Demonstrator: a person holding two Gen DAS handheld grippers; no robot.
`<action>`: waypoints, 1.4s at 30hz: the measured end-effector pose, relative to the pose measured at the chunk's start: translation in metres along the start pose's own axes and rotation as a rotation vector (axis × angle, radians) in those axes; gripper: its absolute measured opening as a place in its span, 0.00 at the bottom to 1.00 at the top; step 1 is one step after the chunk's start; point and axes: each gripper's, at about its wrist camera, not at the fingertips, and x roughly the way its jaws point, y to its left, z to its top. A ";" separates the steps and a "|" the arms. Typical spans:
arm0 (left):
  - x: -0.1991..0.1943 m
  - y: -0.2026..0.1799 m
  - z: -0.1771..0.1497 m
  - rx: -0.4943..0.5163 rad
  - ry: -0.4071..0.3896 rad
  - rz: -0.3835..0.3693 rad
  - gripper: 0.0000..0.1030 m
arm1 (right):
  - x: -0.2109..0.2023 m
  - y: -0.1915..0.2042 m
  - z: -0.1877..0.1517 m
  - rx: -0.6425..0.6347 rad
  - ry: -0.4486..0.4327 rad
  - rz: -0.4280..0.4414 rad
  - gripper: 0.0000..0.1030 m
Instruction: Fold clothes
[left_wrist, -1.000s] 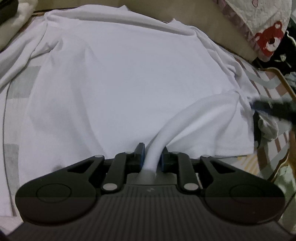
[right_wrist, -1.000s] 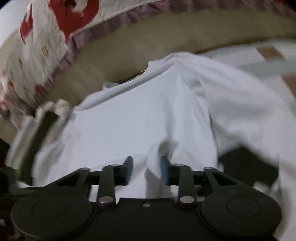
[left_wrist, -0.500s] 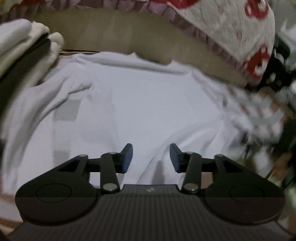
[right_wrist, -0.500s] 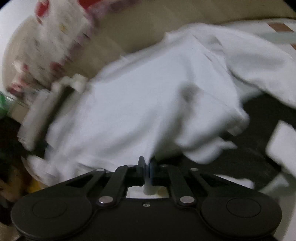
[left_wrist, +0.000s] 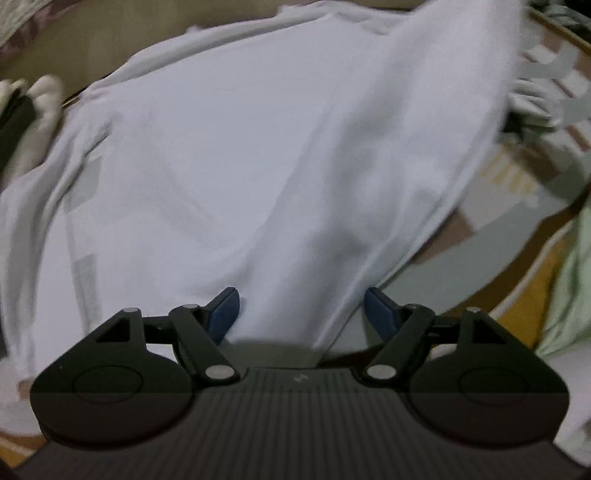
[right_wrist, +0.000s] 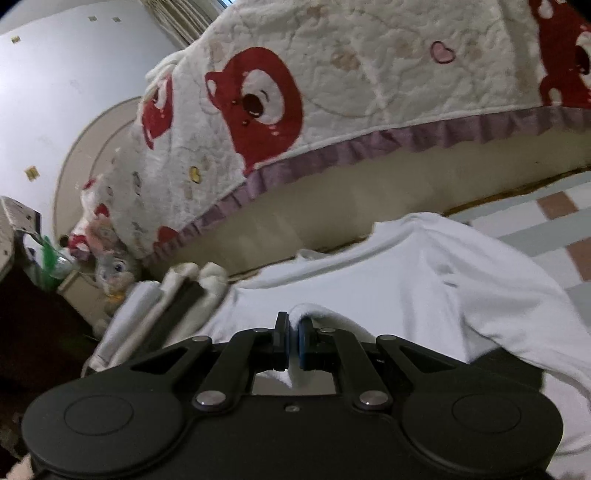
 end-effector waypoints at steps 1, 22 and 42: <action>-0.008 0.018 -0.002 -0.101 -0.001 -0.013 0.72 | -0.004 -0.001 -0.002 -0.015 0.006 -0.024 0.07; -0.014 0.077 -0.050 -0.746 0.146 0.160 0.86 | -0.022 -0.084 -0.113 -0.042 0.267 -0.185 0.07; -0.128 0.067 -0.058 -0.576 -0.071 0.129 0.04 | -0.116 -0.047 -0.055 0.148 0.200 0.229 0.06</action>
